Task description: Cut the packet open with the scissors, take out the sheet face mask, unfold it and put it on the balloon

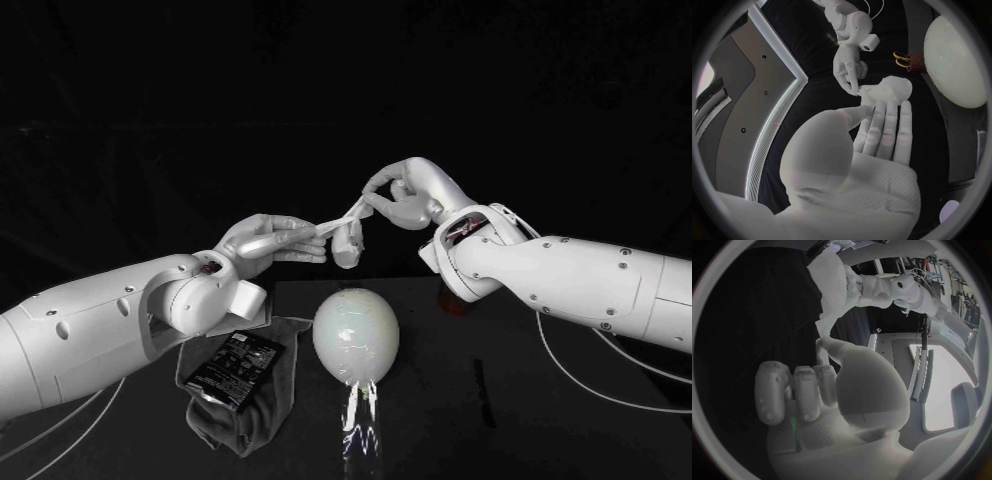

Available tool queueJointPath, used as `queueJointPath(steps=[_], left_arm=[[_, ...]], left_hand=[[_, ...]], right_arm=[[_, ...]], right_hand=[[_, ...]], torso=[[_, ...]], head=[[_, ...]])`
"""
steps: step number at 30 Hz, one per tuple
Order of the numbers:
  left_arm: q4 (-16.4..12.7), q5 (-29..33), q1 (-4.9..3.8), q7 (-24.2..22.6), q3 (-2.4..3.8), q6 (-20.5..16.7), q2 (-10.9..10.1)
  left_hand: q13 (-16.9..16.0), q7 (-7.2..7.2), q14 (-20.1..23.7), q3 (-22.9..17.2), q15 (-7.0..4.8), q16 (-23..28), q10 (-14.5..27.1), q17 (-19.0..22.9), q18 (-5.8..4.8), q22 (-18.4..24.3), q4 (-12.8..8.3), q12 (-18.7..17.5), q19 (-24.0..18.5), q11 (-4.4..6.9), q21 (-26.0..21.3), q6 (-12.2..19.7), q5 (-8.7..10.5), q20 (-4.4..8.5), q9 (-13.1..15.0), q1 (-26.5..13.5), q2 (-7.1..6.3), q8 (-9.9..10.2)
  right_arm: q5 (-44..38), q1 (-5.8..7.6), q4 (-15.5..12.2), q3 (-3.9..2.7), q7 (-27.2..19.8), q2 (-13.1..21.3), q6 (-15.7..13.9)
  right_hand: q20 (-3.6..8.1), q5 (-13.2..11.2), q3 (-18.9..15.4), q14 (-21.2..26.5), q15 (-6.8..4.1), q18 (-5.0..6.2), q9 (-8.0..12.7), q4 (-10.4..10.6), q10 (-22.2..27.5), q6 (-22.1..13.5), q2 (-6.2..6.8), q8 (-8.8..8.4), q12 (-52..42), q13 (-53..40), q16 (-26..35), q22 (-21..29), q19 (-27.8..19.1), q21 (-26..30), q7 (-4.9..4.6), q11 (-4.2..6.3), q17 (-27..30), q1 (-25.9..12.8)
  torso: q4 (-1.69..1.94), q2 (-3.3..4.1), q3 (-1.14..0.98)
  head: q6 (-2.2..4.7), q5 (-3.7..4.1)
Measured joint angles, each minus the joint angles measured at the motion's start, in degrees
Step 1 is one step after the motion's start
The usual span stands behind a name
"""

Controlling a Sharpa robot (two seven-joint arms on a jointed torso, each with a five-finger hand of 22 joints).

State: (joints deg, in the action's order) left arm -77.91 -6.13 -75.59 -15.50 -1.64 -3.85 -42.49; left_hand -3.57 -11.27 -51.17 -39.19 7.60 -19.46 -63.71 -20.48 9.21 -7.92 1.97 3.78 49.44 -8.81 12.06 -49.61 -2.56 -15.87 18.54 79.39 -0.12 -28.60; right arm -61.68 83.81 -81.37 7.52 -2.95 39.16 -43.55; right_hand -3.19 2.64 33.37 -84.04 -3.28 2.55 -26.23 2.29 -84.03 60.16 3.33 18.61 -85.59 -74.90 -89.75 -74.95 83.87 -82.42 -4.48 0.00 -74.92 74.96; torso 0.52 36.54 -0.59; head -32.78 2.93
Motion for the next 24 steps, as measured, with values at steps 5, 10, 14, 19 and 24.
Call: queueJointPath(steps=[5, 10, 14, 19, 24], left_arm=[[0.1, -0.7, -0.03, 0.0, -0.05, 0.0, -1.2], [0.1, -1.7, -0.04, 0.0, -0.09, 0.1, -2.1], [0.0, -2.7, -0.04, 0.2, -0.14, 0.1, -2.5], [0.1, -4.0, -0.03, 0.2, -0.25, 0.2, -2.5], [0.4, -4.8, -0.02, 0.3, -0.34, 0.2, -2.6]], left_hand=[[0.0, 0.00, 0.0, 0.0, 0.00, 0.0, 0.0, 0.0, 0.00, 0.0, 0.0, 0.0, -0.2, 0.00, 0.1, 0.0, 0.00, 0.20, 0.0, 0.0, -0.02, 0.0], [0.0, 0.00, 0.0, 0.0, 0.00, 0.0, 0.0, -0.1, 0.00, -0.1, 0.0, 0.0, -0.2, 0.00, 0.1, 0.0, 0.00, 0.21, 0.0, -0.1, -0.13, 0.0], [0.0, 0.00, 0.0, 0.0, 0.00, 0.0, 0.0, -0.1, 0.00, -0.2, 0.0, 0.0, -0.2, 0.00, 0.1, 0.0, 0.01, 0.21, 0.0, -0.1, -0.12, 0.0], [0.0, 0.00, 0.0, 0.0, 0.01, 0.0, 0.0, -0.1, 0.00, -0.2, 0.0, 0.0, -0.2, -0.01, 0.1, 0.0, 0.06, 0.21, 0.0, -0.1, -0.10, 0.0], [0.0, 0.08, 0.0, 0.0, 0.01, 0.0, 0.0, 0.0, 0.00, -0.2, 0.0, 0.0, -0.2, -0.01, 0.1, 0.1, 0.13, 0.21, 0.0, 0.0, -0.04, 0.0]], right_arm=[[-1.0, 0.01, 1.4, 0.01, 1.2, 0.1, 0.0], [-1.4, 0.02, 3.0, 0.01, 2.1, 0.2, -0.2], [-1.4, 0.02, 4.0, 0.01, 2.6, 0.2, -0.7], [-1.3, 0.02, 4.6, 0.01, 3.1, 0.2, -1.3], [-1.2, 0.02, 5.0, 0.01, 3.4, 0.2, -1.7]], right_hand=[[0.00, 0.0, 0.0, 0.0, 0.00, 0.00, 0.0, 0.0, 0.0, 0.0, -0.01, 0.11, 0.0, 0.0, 0.1, 0.0, 0.0, 0.0, 0.02, 0.00, 0.0, 0.0], [0.00, 0.0, 0.0, 0.0, 0.01, 0.00, 0.0, 0.0, 0.0, -0.1, -0.01, 0.25, 0.0, 0.0, -0.1, 0.0, 0.0, 0.0, 0.10, 0.00, 0.0, 0.0], [0.00, -0.1, 0.0, 0.0, 0.01, 0.00, 0.0, 0.0, 0.0, -0.1, -0.02, 0.25, 0.0, 0.0, -0.1, 0.0, 0.0, -0.2, 0.10, -0.01, 0.0, 0.0], [-0.01, -0.1, 0.0, 0.0, 0.01, 0.00, 0.0, 0.0, 0.0, -0.1, -0.09, 0.26, 0.0, 0.0, -0.1, 0.0, -0.2, -0.2, 0.11, -0.01, 0.0, 0.1], [0.22, -0.2, 0.2, 0.0, 0.01, 0.00, 0.0, -0.2, 0.0, -0.2, -0.09, 0.26, 0.0, -0.1, 0.0, 0.0, 0.0, -0.2, 0.20, -0.01, 0.0, 0.1]], torso=[[0.05, -0.02, -0.01], [0.10, -0.02, 0.01], [0.13, -0.01, 0.03], [0.10, 0.03, 0.05], [0.05, 0.03, 0.04]], head=[[0.07, 0.13], [0.13, 0.21], [0.15, 0.23], [0.08, 0.18], [0.01, 0.15]])
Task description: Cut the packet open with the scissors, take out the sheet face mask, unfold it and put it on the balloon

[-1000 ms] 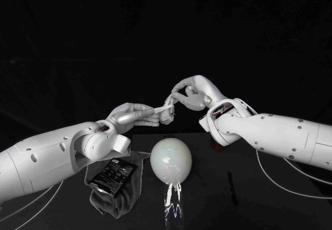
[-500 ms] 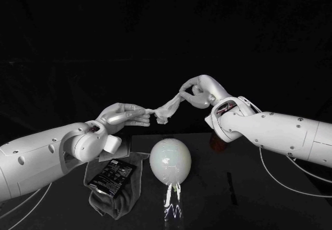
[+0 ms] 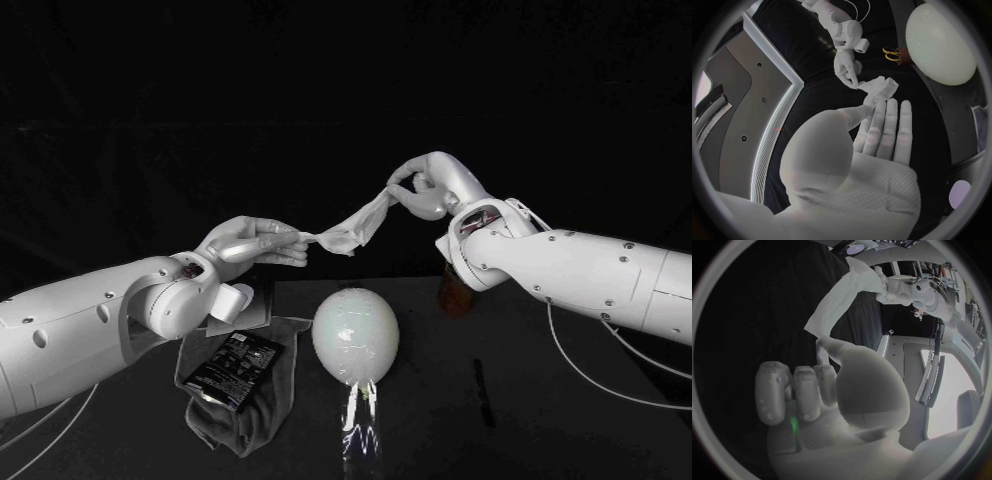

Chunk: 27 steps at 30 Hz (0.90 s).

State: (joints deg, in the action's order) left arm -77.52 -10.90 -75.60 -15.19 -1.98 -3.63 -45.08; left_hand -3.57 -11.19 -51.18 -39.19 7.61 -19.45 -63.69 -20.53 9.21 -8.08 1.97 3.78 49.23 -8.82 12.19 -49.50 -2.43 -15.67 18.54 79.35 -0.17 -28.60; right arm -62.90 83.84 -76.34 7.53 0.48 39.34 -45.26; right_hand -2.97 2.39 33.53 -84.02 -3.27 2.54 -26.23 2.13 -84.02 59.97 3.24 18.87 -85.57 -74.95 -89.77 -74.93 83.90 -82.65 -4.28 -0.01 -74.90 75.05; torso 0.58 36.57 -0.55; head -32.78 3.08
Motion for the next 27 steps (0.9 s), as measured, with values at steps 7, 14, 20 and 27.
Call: queueJointPath(steps=[7, 14, 20, 27], left_arm=[[0.7, -0.8, 0.01, 0.1, -0.13, 0.0, -0.1], [2.0, -1.6, 0.02, 0.1, -0.30, -0.1, -0.3], [2.6, -2.2, 0.03, 0.1, -0.38, -0.1, -0.4], [2.8, -2.5, 0.03, 0.1, -0.42, -0.1, -0.4]], left_hand=[[0.0, -0.07, 0.0, 0.0, 0.00, -0.3, 0.0, 0.0, 0.00, -0.1, 0.0, 0.0, 0.0, 0.00, 0.4, 0.1, -0.11, 0.00, 0.0, 0.2, 0.02, 0.0], [0.0, 0.00, 0.0, -0.2, 0.01, -0.3, -0.1, 0.0, 0.00, -0.1, -0.2, 0.0, 0.0, 0.12, 0.4, 0.2, -0.13, 0.00, 0.0, 0.2, 0.02, 0.0], [0.0, -0.06, 0.0, 0.0, 0.01, -0.3, -0.2, 0.0, 0.00, -0.2, -0.3, 0.0, 0.0, 0.21, 0.4, 0.3, -0.13, 0.00, 0.0, 0.2, 0.07, 0.0], [0.0, 0.11, 0.0, 0.0, 0.02, -0.3, -0.2, 0.0, 0.00, -0.2, -0.3, 0.0, 0.0, 0.21, 0.4, 0.1, -0.13, 0.00, 0.0, 0.2, 0.08, 0.0]], right_arm=[[0.3, 0.00, 0.8, 0.00, 0.3, 0.2, -0.7], [0.6, -0.01, 1.4, 0.00, 0.4, 0.7, -1.4], [0.8, -0.01, 1.3, 0.01, 0.4, 1.0, -1.7], [0.9, -0.02, 1.1, 0.01, 0.4, 1.4, -1.9]], right_hand=[[0.01, 0.2, 0.0, 0.0, 0.00, 0.00, 0.0, 0.0, 0.0, 0.0, 0.00, 0.00, 0.1, 0.0, 0.0, 0.0, 0.0, 0.0, 0.01, 0.00, 0.0, 0.0], [0.01, 0.2, 0.0, 0.0, 0.01, 0.00, 0.0, 0.0, 0.0, 0.0, 0.00, 0.01, 0.1, 0.1, 0.2, 0.0, 0.0, 0.0, 0.01, -0.01, 0.0, 0.0], [0.00, 0.2, 0.0, 0.0, 0.01, 0.00, 0.0, 0.0, 0.0, -0.1, 0.01, 0.06, 0.2, 0.0, 0.0, 0.0, 0.0, -0.3, 0.10, -0.01, -0.1, 0.0], [0.00, 0.2, 0.0, 0.0, 0.01, 0.00, 0.0, 0.0, 0.0, -0.1, 0.01, 0.34, 0.2, 0.0, 0.0, 0.0, 0.0, -0.3, 0.11, -0.02, 0.0, 0.0]], torso=[[-0.04, -0.01, -0.03], [-0.05, -0.03, -0.04], [-0.05, -0.03, -0.03], [0.00, -0.03, 0.00]], head=[[-0.03, 0.07], [-0.04, 0.20], [-0.03, 0.28], [-0.01, 0.29]])
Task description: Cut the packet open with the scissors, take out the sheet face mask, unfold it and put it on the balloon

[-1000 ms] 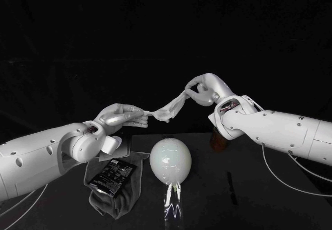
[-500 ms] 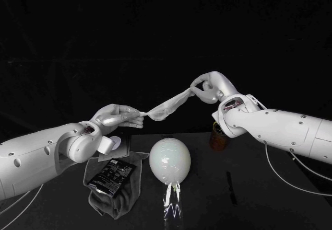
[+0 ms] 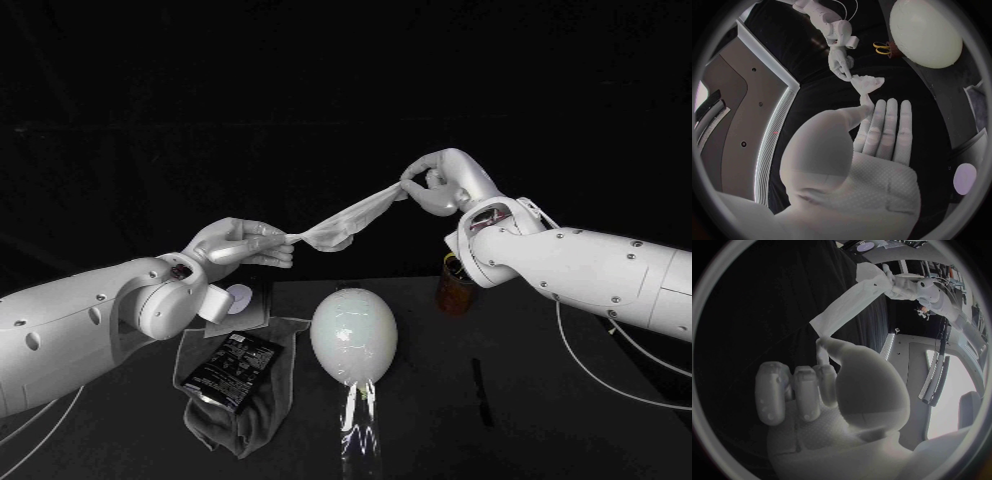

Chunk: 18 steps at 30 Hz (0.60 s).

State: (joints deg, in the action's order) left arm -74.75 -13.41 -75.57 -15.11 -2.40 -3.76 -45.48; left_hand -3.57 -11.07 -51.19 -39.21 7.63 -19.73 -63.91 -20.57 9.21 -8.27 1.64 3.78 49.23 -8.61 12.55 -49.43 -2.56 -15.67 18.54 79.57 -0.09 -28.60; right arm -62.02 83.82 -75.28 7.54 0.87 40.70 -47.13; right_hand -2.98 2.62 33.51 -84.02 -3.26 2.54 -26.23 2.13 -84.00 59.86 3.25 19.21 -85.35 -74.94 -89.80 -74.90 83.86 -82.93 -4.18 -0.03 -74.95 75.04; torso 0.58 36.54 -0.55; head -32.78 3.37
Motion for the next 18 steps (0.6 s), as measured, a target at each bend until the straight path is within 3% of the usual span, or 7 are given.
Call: queueJointPath(steps=[13, 18], left_arm=[[-0.2, -0.2, 0.01, -0.1, -0.03, -0.1, 0.4], [-0.9, -0.3, 0.01, -0.2, 0.00, -0.1, 0.7]], left_hand=[[0.0, -0.11, 0.1, 0.0, -0.13, 0.0, 0.0, 0.0, 0.00, -0.1, 0.0, 0.0, -0.2, -0.01, 0.1, -0.1, 0.16, 0.21, 0.0, 0.0, 0.00, 0.0], [0.0, -0.10, 0.4, 0.0, -0.05, -0.2, 0.0, 0.0, 0.00, -0.3, 0.0, 0.0, -0.2, -0.01, 0.3, -0.1, 0.16, 0.20, 0.0, 0.0, 0.00, 0.0]], right_arm=[[0.3, -0.05, -2.3, 0.04, 0.0, 0.2, 0.0], [0.3, -0.58, -1.0, 0.23, 0.0, -1.4, 0.2]], right_hand=[[-0.01, -0.1, 0.0, 0.0, 0.00, 0.00, 0.0, 0.0, 0.1, -0.1, 0.01, 0.01, -0.2, 0.0, 0.0, 0.0, 0.0, 0.1, 0.10, -0.09, 0.0, 0.0], [0.06, -0.1, 0.0, 0.1, 0.09, 0.00, 0.0, 0.0, 0.1, -0.1, 0.01, 0.05, -0.2, 0.0, 0.2, 0.0, -0.1, 0.1, 0.10, -0.09, 0.0, 0.0]], torso=[[-0.02, 0.01, 0.00], [-0.05, 0.02, 0.00]], head=[[0.03, -0.05], [0.13, -0.07]])
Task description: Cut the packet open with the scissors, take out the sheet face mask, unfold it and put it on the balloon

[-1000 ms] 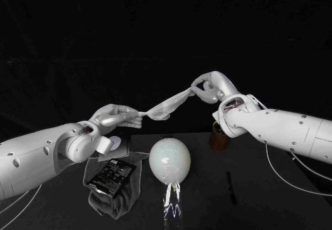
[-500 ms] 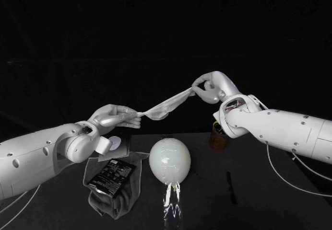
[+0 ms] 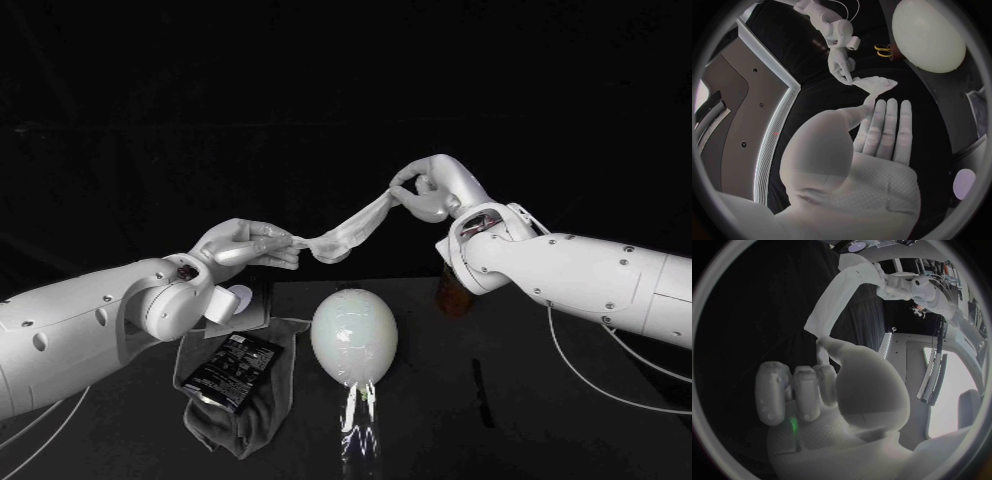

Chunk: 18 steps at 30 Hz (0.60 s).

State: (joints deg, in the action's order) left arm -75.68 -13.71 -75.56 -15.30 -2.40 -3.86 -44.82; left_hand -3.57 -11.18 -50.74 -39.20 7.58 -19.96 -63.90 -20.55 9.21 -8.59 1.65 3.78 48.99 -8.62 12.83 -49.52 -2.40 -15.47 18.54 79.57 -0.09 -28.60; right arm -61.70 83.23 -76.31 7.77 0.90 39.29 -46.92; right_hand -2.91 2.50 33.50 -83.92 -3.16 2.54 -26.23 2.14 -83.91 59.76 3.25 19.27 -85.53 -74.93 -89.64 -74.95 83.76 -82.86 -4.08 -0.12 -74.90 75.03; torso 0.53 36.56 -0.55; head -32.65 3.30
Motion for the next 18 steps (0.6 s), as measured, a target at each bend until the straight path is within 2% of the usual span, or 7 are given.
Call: queueJointPath(steps=[4, 6, 11, 12, 15, 16, 18], left_arm=[[-0.8, -0.2, -0.12, -0.1, 0.16, 0.0, 0.0], [-1.1, -0.4, -0.48, -0.2, 0.21, 0.0, 0.2], [-1.7, -1.2, -2.32, -0.3, 0.41, 0.0, 0.7], [-1.7, -1.3, -2.46, -0.3, 0.41, 0.0, 0.8], [-1.9, -2.2, -3.56, -0.3, 0.42, 0.1, 1.3], [-2.0, -2.7, -3.99, -0.3, 0.43, 0.1, 1.5], [-2.0, -3.5, -4.53, -0.2, 0.46, 0.1, 1.8]], left_hand=[[0.0, 0.00, 0.1, 0.0, -0.08, 0.0, 0.0, 0.0, 0.00, -0.1, 0.0, 0.0, -0.4, 0.00, 0.2, 0.0, -0.16, 0.01, 0.0, 0.0, 0.00, 0.0], [0.0, 0.00, 0.3, -0.2, 0.11, 0.0, 0.0, 0.0, 0.00, -0.2, -0.2, 0.0, -0.8, 0.00, 0.2, 0.0, -0.16, 0.03, 0.0, 0.0, 0.00, 0.0], [0.0, 0.00, 0.8, -0.2, 0.21, -0.3, 0.0, -0.1, -0.01, -0.4, -0.2, 0.0, -1.3, 0.00, 0.5, 0.0, -0.16, -0.07, 0.0, 0.0, -0.01, 0.0], [0.0, 0.00, 0.9, -0.2, 0.30, -0.3, 0.0, -0.1, -0.01, -0.5, -0.2, 0.0, -1.4, -0.01, 0.5, 0.0, -0.16, -0.20, 0.0, 0.0, -0.02, 0.0], [-0.2, 0.00, 3.0, -0.2, 0.47, -0.5, -0.2, -0.1, -0.01, -0.7, -0.2, 0.0, -3.1, -0.23, 0.5, 0.0, -0.16, -0.30, 0.0, 0.0, -0.02, 0.0], [-0.3, 0.00, 3.7, -0.2, 0.53, -0.7, -0.4, -0.1, -0.86, -0.8, -0.2, 0.0, -3.5, -0.40, 0.5, 0.0, -0.16, -0.39, 0.0, 0.0, -0.02, 0.0], [-0.4, 0.00, 5.3, 0.0, 0.77, -1.4, -0.5, -0.5, -0.86, -1.0, -0.3, 0.2, -4.7, -0.29, 0.5, 0.0, -0.16, -0.44, 0.0, 0.0, -0.02, 0.0]], right_arm=[[0.0, -0.78, 3.3, 0.18, -0.1, -2.3, 0.2], [0.0, -1.29, 5.3, 0.24, -0.2, -3.6, 0.3], [-0.1, -2.99, 11.2, 0.36, -0.5, -7.3, 0.5], [-0.1, -3.13, 11.6, 0.37, -0.5, -7.6, 0.6], [-0.1, -4.61, 15.3, 0.44, -0.8, -9.9, 0.9], [-0.1, -5.24, 16.8, 0.50, -1.0, -10.9, 1.1], [-0.1, -6.00, 18.3, 0.58, -1.2, -11.9, 1.4]], right_hand=[[-0.08, -0.1, 0.0, 0.0, 0.00, 0.00, 0.0, 0.0, 0.0, 0.0, 0.00, 0.11, 0.0, 0.0, -0.1, 0.0, -0.1, 0.0, 0.01, 0.00, 0.0, 0.0], [-0.08, -0.1, 0.0, 0.0, 0.00, 0.00, 0.0, 0.0, 0.0, 0.0, 0.00, 0.19, 0.0, 0.0, -0.2, 0.0, -0.1, 0.0, 0.01, 0.00, 0.0, 0.0], [-0.08, -0.1, 0.1, 0.0, 0.00, 0.00, 0.0, -0.1, 0.0, 0.0, 0.00, 0.25, 0.0, 0.0, -0.2, 0.0, -0.1, 0.0, -0.03, 0.00, 0.0, 0.0], [-0.08, -0.1, 0.1, 0.0, 0.00, 0.00, 0.0, -0.1, 0.0, 0.0, 0.01, 0.26, 0.0, 0.0, -0.2, 0.0, -0.1, 0.0, -0.04, 0.00, 0.0, 0.0], [-0.08, 0.1, 0.2, 0.0, 0.00, 0.00, 0.0, -0.2, 0.0, 0.1, 0.01, 0.25, 0.0, 0.0, -0.2, 0.0, -0.1, 0.0, -0.12, 0.00, 0.0, 0.0], [-0.08, 0.1, 0.2, 0.0, 0.00, 0.00, 0.0, -0.2, 0.0, 0.1, 0.01, 0.26, 0.0, 0.0, -0.2, 0.0, -0.1, 0.0, -0.12, 0.00, 0.0, 0.0], [-0.08, 0.1, 0.2, 0.0, 0.01, 0.00, 0.0, -0.2, 0.0, 0.1, 0.01, 0.25, 0.0, 0.0, -0.2, 0.0, -0.1, 0.0, -0.12, 0.00, 0.0, 0.0]], torso=[[0.01, 0.00, 0.00], [0.03, 0.00, 0.01], [0.06, 0.00, -0.02], [0.06, 0.00, -0.03], [0.08, -0.01, -0.02], [0.08, -0.01, -0.02], [0.09, -0.01, -0.02]], head=[[0.10, 0.07], [0.18, 0.07], [0.31, 0.13], [0.31, 0.13], [0.44, 0.13], [0.46, 0.13], [0.52, 0.13]])
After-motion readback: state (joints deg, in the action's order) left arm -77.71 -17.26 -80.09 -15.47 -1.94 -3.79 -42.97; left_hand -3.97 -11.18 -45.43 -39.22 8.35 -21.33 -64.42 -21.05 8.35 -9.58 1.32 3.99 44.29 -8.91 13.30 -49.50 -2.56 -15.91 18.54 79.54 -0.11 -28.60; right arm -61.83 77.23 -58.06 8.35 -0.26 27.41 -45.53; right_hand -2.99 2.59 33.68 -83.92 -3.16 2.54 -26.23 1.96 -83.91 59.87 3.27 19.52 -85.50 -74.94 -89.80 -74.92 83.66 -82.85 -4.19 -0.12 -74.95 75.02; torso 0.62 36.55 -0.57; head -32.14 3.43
